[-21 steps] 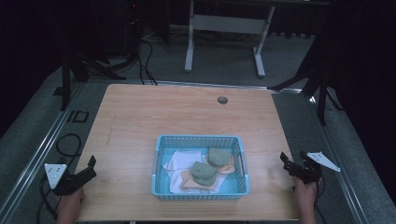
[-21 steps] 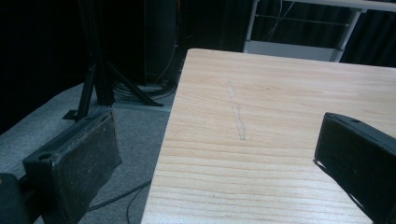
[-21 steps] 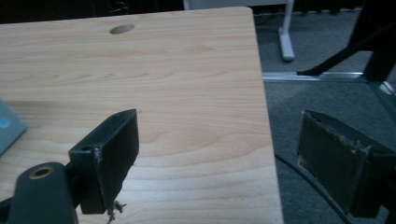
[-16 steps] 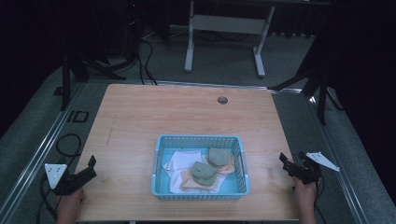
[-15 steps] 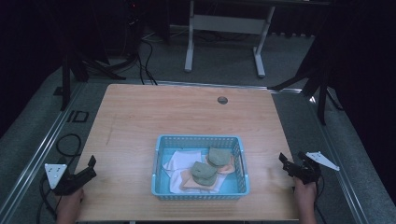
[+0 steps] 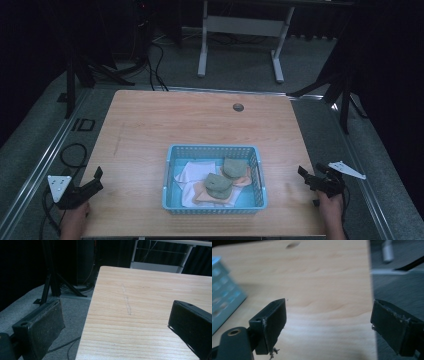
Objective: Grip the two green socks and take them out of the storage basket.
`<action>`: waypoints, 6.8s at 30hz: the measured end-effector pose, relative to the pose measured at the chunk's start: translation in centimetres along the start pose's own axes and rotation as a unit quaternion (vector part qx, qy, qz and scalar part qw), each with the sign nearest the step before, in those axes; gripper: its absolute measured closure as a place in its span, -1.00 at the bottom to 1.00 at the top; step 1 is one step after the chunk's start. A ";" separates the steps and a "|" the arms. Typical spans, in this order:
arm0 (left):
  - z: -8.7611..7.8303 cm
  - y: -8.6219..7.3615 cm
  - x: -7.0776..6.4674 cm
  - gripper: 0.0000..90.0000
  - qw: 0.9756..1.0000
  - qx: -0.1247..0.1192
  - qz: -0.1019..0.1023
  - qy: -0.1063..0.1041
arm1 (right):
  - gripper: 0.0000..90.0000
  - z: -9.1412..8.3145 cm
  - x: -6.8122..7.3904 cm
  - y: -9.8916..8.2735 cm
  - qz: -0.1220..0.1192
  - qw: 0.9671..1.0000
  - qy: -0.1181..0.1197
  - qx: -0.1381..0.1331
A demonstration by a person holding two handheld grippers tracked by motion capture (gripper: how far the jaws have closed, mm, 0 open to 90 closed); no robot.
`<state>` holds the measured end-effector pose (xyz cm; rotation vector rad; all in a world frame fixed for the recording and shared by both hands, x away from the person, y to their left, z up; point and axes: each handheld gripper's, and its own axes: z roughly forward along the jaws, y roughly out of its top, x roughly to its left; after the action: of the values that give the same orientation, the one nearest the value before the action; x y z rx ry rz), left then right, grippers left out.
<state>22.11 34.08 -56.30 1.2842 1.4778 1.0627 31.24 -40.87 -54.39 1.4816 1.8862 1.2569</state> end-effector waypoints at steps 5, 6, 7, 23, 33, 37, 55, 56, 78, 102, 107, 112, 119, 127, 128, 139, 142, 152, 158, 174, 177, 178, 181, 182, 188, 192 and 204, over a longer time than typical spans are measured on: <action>0.0 0.0 0.0 -0.99 1.000 0.000 -0.001 0.000 | -0.69 0.4 0.1 -0.4 -0.058 0.990 0.103 0.074; 0.0 0.0 0.0 -0.99 1.000 0.001 -0.001 0.000 | -0.69 0.4 0.2 -0.5 -0.074 0.987 0.119 0.084; 0.0 0.0 0.0 -0.99 1.000 0.001 -0.001 0.000 | -0.69 0.4 0.4 -0.6 -0.088 0.983 0.133 0.092; 0.0 0.0 0.0 -0.99 1.000 0.001 -0.001 -0.001 | -0.69 0.1 4.2 2.0 -0.168 0.936 0.254 0.177; 0.0 0.0 0.0 -0.99 1.000 0.002 -0.001 -0.001 | -0.70 -0.4 7.4 4.6 -0.206 0.918 0.281 0.191; 0.0 0.0 0.0 -0.99 1.000 0.001 -0.001 -0.002 | -0.70 -0.5 8.9 5.6 -0.225 0.909 0.293 0.194; 0.0 0.0 0.1 -0.99 1.000 0.000 -0.002 -0.004 | -0.70 2.0 15.8 8.4 -0.306 0.856 0.330 0.254; 0.0 0.0 0.1 -0.99 1.000 0.000 -0.002 -0.004 | -0.70 2.2 16.1 8.4 -0.305 0.855 0.331 0.258; 0.0 0.0 0.1 -0.99 1.000 0.000 -0.004 -0.007 | -0.65 6.9 22.5 7.5 -0.376 0.803 0.351 0.302; 0.0 0.0 0.2 -0.99 1.000 -0.001 -0.007 -0.009 | 0.00 10.2 27.5 5.1 -0.448 0.754 0.335 0.345; 0.0 0.0 0.2 -0.99 1.000 0.000 -0.006 -0.008 | 0.60 10.0 27.9 5.2 -0.463 0.745 0.326 0.352; 0.0 0.0 0.2 -0.99 1.000 -0.001 -0.007 -0.009 | 0.77 9.6 28.0 5.7 -0.469 0.738 0.334 0.351; 0.0 0.0 0.2 -0.99 1.000 0.000 -0.006 -0.008 | 0.79 8.3 27.8 7.3 -0.463 0.747 0.343 0.332; 0.0 0.0 0.2 -0.99 1.000 0.000 -0.006 -0.008 | 0.80 6.3 28.2 9.9 -0.468 0.750 0.354 0.305; 0.0 0.0 0.2 -0.99 1.000 0.000 -0.006 -0.008 | 0.80 6.1 28.3 10.3 -0.468 0.752 0.354 0.300; 0.0 0.0 0.2 -0.99 1.000 0.000 -0.007 -0.008 | 0.80 3.7 27.0 13.0 -0.466 0.769 0.347 0.268; 0.0 0.0 0.2 -0.99 1.000 0.000 -0.006 -0.008 | 0.80 2.6 25.6 14.0 -0.457 0.782 0.338 0.255; 0.0 0.0 0.1 -0.99 1.000 0.000 -0.005 -0.007 | 0.80 0.0 20.5 14.8 -0.429 0.813 0.309 0.244; 0.0 0.0 0.1 -0.99 1.000 0.000 -0.004 -0.007 | 0.80 -0.6 18.0 14.3 -0.414 0.824 0.290 0.256; 0.0 0.0 0.1 -0.99 1.000 0.001 -0.002 -0.006 | 0.80 -1.9 9.8 10.1 -0.358 0.856 0.241 0.284; 0.0 0.0 0.1 -0.99 1.000 0.002 -0.002 -0.005 | 0.80 -1.7 8.9 9.0 -0.349 0.860 0.240 0.286; 0.0 0.0 0.1 -0.99 1.000 0.002 -0.002 -0.006 | 0.80 -1.7 8.7 8.7 -0.346 0.861 0.241 0.285; 0.0 0.0 0.1 -0.99 1.000 0.002 -0.002 -0.005 | 0.80 -1.5 8.2 8.0 -0.337 0.864 0.241 0.286; 0.0 0.0 0.1 -0.99 1.000 0.001 -0.002 -0.005 | 0.80 -1.4 7.9 7.7 -0.335 0.865 0.238 0.289; 0.0 0.0 0.1 -0.99 1.000 0.001 -0.002 -0.005 | 0.80 -0.9 7.1 6.0 -0.326 0.864 0.236 0.304; 0.0 0.0 0.1 -0.99 1.000 0.001 -0.003 -0.005 | 0.80 -0.2 6.5 4.6 -0.316 0.861 0.240 0.318; 0.0 0.0 0.1 -0.99 1.000 0.002 -0.002 -0.005 | 0.78 1.0 6.3 2.4 -0.310 0.856 0.232 0.343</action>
<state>22.13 34.19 -56.29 1.2864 1.4757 1.0501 31.18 -34.61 -51.65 0.6838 3.0269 0.6726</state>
